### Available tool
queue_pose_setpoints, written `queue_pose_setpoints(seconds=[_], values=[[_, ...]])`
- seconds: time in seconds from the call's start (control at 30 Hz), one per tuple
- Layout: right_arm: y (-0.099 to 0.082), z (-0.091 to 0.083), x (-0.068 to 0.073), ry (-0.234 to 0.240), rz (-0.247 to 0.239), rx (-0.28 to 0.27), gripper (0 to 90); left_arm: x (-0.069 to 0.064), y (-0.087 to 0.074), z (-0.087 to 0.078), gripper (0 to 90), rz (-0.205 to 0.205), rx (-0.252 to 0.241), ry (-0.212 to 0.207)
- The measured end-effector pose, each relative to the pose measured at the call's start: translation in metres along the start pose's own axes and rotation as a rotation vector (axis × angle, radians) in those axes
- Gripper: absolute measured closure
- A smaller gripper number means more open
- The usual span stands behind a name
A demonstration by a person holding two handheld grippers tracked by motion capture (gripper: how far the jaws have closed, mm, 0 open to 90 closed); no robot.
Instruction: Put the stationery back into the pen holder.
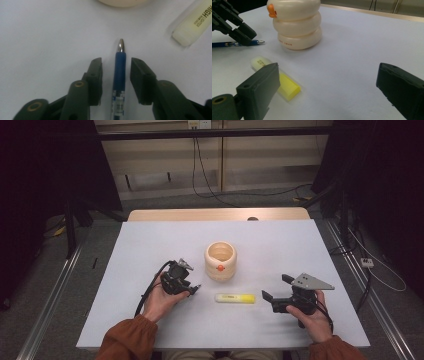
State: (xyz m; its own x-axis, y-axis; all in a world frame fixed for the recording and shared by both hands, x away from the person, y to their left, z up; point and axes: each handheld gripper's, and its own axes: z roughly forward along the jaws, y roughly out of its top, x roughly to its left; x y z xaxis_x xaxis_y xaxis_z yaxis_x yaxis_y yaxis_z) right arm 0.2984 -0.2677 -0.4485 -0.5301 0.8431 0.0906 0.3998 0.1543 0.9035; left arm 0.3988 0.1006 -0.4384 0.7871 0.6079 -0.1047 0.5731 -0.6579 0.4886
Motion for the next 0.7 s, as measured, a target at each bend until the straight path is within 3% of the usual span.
queue_pose_setpoints(seconds=[0.43, 0.7], values=[[-0.0001, 0.0002, 0.0003, -0.001, -0.002, 0.000, 4.9, -0.0026, 0.0029, 0.0017, 71.1, 0.031, 0.037, 0.026], [-0.0002, 0.0002, 0.0004, 0.000, -0.001, 0.000, 4.9, -0.0016, 0.0040, 0.0019, 80.0, 0.014, 0.047, -0.001]])
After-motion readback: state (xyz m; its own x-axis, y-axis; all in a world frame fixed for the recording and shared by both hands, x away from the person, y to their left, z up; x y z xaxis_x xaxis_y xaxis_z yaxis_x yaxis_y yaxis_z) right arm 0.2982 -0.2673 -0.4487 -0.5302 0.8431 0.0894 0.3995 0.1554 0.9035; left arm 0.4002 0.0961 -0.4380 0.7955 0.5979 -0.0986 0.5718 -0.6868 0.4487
